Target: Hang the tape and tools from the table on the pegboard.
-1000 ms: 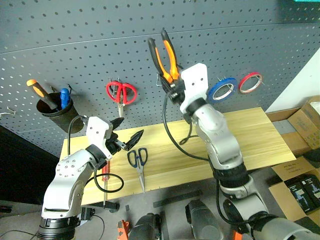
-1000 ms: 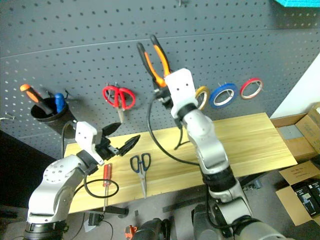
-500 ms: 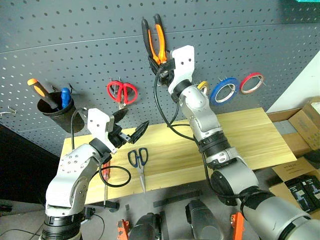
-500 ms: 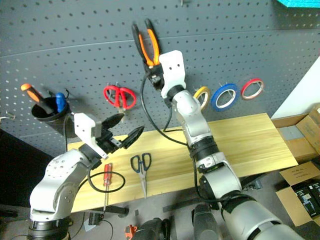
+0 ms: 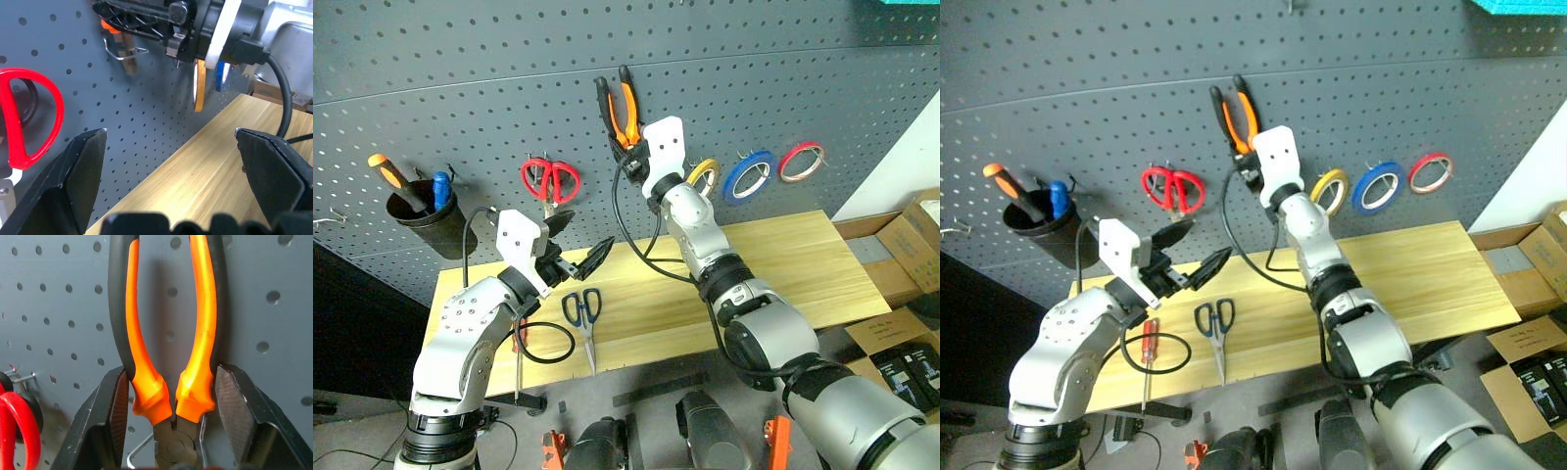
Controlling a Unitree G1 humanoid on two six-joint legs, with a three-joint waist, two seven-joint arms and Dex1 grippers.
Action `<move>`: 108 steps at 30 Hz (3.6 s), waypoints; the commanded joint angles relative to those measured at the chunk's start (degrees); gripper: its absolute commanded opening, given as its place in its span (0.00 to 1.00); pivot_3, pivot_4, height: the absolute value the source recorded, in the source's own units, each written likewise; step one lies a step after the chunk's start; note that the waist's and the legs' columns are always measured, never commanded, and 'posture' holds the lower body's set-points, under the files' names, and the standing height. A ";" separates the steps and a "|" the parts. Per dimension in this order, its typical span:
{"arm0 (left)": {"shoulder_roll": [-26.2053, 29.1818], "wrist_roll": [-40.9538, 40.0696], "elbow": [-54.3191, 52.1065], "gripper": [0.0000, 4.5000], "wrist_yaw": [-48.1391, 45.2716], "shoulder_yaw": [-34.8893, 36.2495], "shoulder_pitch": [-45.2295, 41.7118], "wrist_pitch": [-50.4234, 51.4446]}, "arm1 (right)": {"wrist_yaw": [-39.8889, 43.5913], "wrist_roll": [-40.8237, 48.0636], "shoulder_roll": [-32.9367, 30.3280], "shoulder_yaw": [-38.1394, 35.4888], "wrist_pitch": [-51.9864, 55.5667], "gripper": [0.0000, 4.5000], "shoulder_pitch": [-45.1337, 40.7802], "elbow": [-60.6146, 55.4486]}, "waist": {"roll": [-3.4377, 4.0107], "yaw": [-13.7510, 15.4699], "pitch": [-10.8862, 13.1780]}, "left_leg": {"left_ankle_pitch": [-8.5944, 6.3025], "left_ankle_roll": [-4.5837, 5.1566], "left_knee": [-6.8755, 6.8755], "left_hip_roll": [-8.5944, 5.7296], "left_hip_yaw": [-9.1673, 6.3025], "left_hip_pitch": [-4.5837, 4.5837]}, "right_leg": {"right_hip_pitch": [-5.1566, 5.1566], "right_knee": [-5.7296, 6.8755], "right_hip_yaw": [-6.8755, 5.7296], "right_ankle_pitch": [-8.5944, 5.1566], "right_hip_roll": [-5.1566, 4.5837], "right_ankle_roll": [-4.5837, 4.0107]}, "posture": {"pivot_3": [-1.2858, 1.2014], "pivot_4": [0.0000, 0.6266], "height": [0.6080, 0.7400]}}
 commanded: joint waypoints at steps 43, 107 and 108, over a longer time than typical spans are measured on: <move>-19.29 16.14 20.06 1.00 31.53 -8.43 -4.15 40.81 | 30.77 20.32 -30.98 17.80 73.87 1.00 35.13 -80.99 | -0.42 4.33 0.22 | -0.05 0.03 -0.05 0.04 -0.07 -0.08 | 0.07 -0.23 -0.15 -0.01 -0.05 0.03 | 0.42 0.35 1.00; 1.76 -6.91 1.65 0.06 -3.67 4.47 -5.34 13.97 | 29.95 19.96 -43.17 3.09 63.68 1.00 36.12 -82.51 | -0.70 5.88 0.54 | -0.25 0.24 -0.24 0.21 -0.03 -0.24 | 0.24 -1.16 -0.45 0.04 -0.06 0.01 | 0.42 0.34 1.00; 1.74 -6.86 2.33 0.06 -3.72 4.35 -5.97 13.51 | 29.87 19.98 -43.17 3.22 63.79 1.00 36.05 -82.67 | -0.71 5.87 0.54 | -0.25 0.24 -0.24 0.21 -0.02 -0.24 | 0.24 -1.16 -0.45 0.04 -0.06 0.01 | 0.42 0.34 1.00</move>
